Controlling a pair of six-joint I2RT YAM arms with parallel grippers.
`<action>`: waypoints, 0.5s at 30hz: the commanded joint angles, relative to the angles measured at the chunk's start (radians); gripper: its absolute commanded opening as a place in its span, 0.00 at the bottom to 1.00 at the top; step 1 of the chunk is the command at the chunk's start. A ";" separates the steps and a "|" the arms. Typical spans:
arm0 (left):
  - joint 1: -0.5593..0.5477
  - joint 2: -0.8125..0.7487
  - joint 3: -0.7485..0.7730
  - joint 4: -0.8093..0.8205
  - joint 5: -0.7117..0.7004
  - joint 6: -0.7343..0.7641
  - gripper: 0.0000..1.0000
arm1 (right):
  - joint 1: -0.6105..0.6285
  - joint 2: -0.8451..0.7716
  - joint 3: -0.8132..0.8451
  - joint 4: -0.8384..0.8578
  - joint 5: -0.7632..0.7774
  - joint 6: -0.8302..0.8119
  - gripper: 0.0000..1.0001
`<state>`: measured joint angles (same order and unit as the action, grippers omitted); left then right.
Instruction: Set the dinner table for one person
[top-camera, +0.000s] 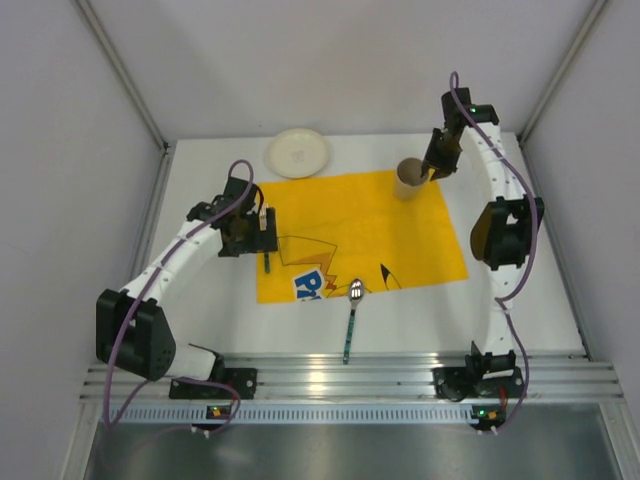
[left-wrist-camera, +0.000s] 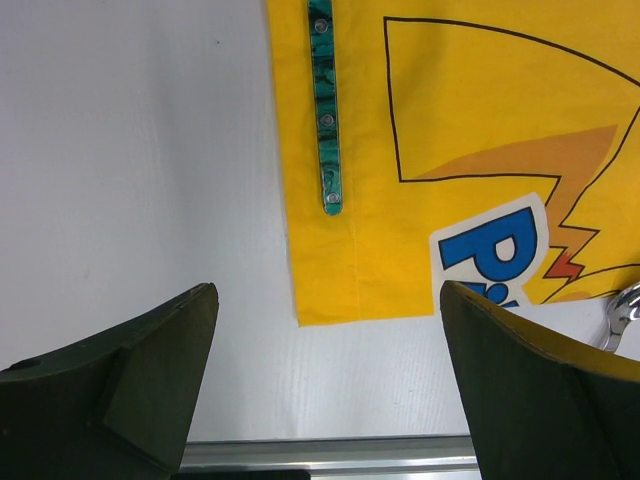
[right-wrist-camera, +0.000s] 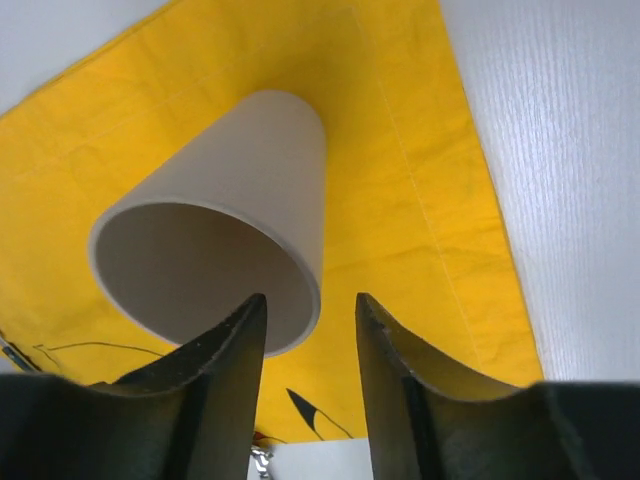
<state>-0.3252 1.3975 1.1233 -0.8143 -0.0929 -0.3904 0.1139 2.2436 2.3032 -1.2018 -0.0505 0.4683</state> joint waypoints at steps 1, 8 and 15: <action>-0.002 -0.026 0.000 0.012 0.007 -0.007 0.98 | 0.000 0.011 0.016 0.002 0.023 0.000 0.45; -0.002 0.017 0.030 0.017 0.019 0.008 0.98 | 0.010 0.014 0.051 -0.004 0.025 -0.014 0.74; 0.000 0.067 0.059 0.027 0.047 0.019 0.98 | 0.056 -0.152 -0.037 0.090 -0.020 -0.071 0.84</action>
<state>-0.3252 1.4471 1.1355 -0.8116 -0.0685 -0.3893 0.1352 2.2395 2.2944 -1.1828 -0.0532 0.4404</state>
